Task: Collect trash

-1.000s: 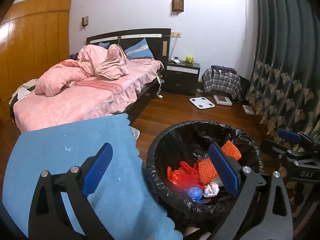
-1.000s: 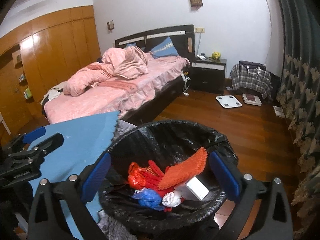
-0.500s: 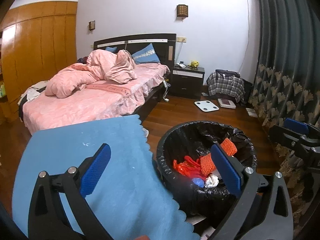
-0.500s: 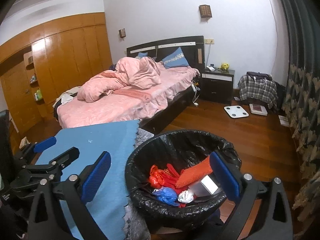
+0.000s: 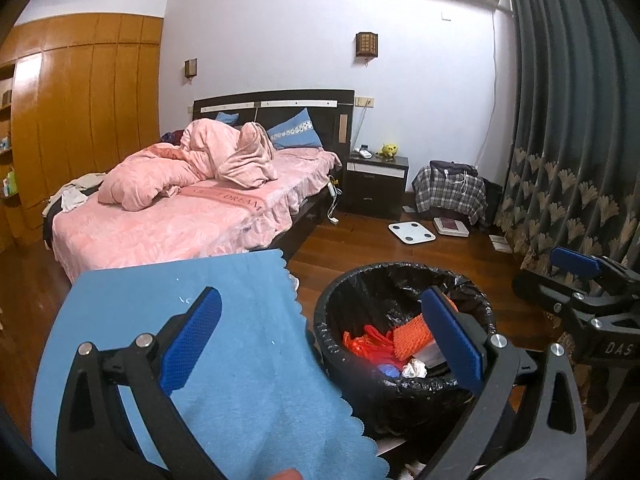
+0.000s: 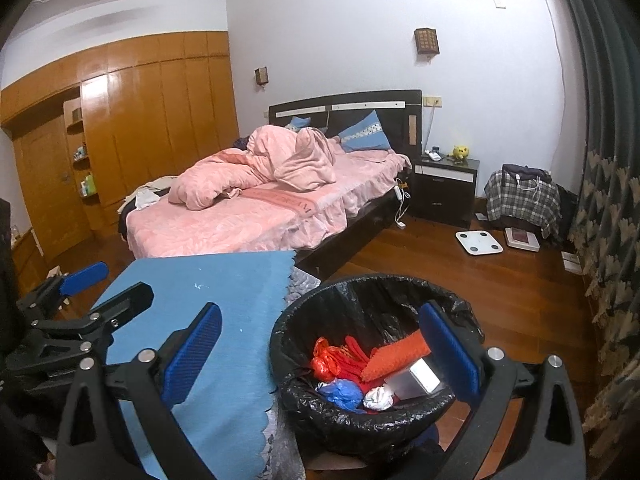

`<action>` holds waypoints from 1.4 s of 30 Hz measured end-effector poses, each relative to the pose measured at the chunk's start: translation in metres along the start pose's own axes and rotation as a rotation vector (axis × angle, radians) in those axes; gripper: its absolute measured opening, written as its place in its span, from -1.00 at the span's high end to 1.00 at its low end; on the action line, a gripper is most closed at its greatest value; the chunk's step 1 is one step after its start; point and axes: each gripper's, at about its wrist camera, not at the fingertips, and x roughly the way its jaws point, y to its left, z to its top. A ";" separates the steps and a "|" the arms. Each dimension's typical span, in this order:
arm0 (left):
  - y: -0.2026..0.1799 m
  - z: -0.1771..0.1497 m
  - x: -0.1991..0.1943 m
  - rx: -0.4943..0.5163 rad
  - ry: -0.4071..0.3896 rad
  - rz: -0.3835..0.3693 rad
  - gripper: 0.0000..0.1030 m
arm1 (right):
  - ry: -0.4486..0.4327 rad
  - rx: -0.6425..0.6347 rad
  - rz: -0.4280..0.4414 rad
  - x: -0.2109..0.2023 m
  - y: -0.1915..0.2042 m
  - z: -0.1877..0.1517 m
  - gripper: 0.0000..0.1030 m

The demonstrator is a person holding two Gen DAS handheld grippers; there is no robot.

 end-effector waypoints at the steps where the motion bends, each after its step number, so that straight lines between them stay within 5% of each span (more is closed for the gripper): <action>1: 0.000 0.000 -0.002 0.000 -0.003 0.001 -0.89 | -0.003 -0.002 0.001 -0.002 0.001 0.000 -0.88; 42: 0.004 0.002 -0.019 -0.002 -0.027 0.006 -0.89 | -0.012 -0.013 0.007 -0.006 0.011 0.000 -0.88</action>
